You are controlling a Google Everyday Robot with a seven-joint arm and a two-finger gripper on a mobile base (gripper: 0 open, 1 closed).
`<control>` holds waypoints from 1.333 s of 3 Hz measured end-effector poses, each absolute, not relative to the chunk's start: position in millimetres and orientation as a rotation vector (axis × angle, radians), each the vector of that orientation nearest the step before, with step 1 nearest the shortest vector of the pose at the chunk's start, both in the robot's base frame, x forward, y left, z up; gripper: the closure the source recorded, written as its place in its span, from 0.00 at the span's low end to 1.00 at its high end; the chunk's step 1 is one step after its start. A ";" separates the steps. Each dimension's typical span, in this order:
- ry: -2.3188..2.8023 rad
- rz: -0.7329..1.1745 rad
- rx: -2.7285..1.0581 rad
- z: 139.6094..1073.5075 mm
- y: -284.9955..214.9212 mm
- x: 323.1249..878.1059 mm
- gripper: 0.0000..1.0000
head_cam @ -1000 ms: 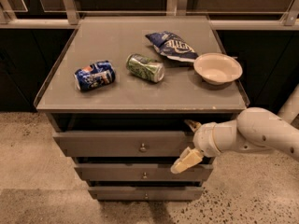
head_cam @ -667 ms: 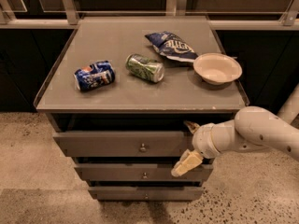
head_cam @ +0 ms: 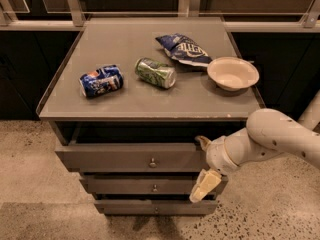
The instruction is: Open top drawer
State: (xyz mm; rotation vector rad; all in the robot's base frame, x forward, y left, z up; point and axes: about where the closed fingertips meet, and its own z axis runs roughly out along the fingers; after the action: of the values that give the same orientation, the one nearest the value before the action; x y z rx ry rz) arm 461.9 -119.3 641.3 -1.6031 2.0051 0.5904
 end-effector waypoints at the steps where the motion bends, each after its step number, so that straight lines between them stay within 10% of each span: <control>1: 2.006 0.592 -1.604 645.1 -119.5 461.4 0.00; 4: 2.035 0.686 -1.582 653.1 -119.1 440.8 0.00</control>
Offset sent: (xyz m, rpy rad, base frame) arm -0.1193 -0.0050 0.0238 0.1206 0.3313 0.0201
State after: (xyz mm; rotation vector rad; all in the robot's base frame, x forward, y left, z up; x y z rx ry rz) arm 440.8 -119.1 653.1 -1.5825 2.0348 0.6856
